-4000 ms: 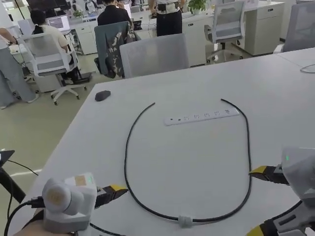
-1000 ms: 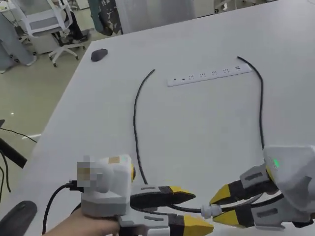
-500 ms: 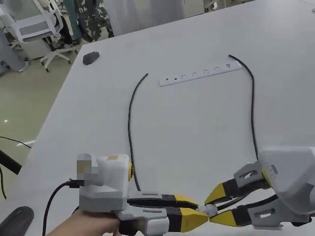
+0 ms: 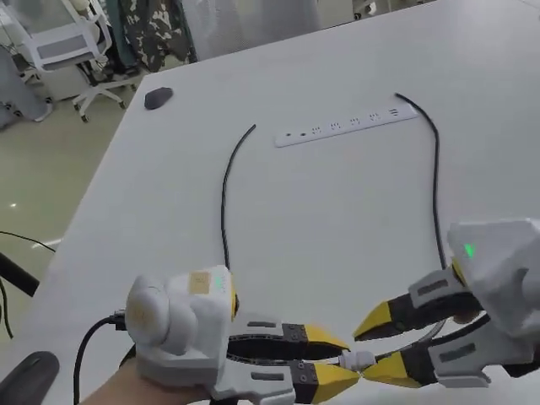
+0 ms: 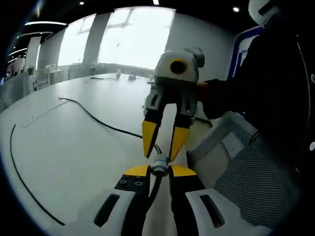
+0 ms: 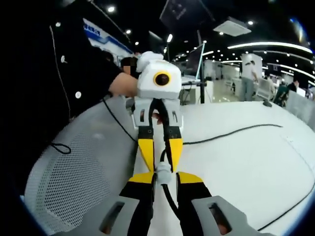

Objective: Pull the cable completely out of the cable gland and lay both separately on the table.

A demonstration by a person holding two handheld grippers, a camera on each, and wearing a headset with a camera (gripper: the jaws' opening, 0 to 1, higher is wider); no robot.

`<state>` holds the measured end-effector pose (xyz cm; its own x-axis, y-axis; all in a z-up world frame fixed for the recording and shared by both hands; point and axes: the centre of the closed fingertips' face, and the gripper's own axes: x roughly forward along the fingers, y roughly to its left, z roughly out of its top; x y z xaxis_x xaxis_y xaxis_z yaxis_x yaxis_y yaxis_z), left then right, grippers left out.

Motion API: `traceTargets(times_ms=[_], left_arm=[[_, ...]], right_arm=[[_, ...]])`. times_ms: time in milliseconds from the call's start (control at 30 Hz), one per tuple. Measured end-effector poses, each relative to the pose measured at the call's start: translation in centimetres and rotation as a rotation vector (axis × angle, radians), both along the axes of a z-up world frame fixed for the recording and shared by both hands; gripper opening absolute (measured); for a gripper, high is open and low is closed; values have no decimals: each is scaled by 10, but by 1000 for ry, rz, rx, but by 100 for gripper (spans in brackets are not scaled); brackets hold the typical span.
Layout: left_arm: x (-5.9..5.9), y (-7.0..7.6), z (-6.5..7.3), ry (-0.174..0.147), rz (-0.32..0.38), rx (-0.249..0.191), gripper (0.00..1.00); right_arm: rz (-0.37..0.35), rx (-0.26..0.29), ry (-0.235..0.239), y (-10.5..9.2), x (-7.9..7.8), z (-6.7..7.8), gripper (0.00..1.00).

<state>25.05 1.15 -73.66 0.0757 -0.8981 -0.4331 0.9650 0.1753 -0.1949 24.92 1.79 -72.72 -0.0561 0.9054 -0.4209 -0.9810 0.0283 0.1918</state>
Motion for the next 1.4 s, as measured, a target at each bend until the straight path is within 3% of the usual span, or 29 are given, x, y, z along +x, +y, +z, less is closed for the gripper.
traceTargets(times_ms=[67,233,267,467,500,567,600,633,667,700,733,767,900,1000,1033,1067,1100,1200,1300,1400], left_arm=[[3,-1,2,-43,-7,-4,15],[2,-3,6,-78,-31,1,15],[2,-3,6,-77,-35,2,15],[1,-2,6,-84,-44,6,15],[2,-1,6,-76,-38,7,15],[3,0,5,-61,-31,6,15],[4,1,5,-22,-9,2,15],[5,1,5,-28,-10,2,15],[6,0,4,-2,1,1,15],[5,1,3,53,25,3,15],[7,1,3,66,31,-2,15],[8,1,3,57,27,-6,15],[8,-1,5,115,50,-19,15],[7,-1,5,113,46,-25,15],[6,-2,6,100,33,-25,15],[5,-3,7,55,1,-27,15],[4,-4,9,34,-6,-35,15],[2,-6,10,11,-22,-29,15],[2,-6,10,-8,-30,-22,15],[1,-6,10,-16,-40,-15,15]], right_arm=[[-4,13,65,-1,-1,1,12],[3,12,79,-1,1,-2,9],[9,8,104,-1,-1,-3,8],[28,-10,103,2,-4,-6,8],[37,-8,60,3,-4,-6,8],[44,-3,18,4,-4,-5,7],[46,-4,-14,4,-3,-5,7],[46,-7,-36,5,-2,-5,7],[44,-13,-52,4,-2,-6,7],[51,-19,-73,4,-3,-7,7],[64,-22,-112,4,-2,-7,7],[67,-26,-155,4,-1,-7,7],[80,-34,-214,1,-2,-8,7],[68,-25,-196,0,0,-8,7],[62,-19,-165,0,0,-8,7],[41,-12,-91,-1,-2,-7,7],[36,-13,-59,-2,-2,-7,8],[14,-2,57,-3,1,-5,8],[20,3,42,-3,1,-5,8],[15,2,66,-2,-1,-4,7]])
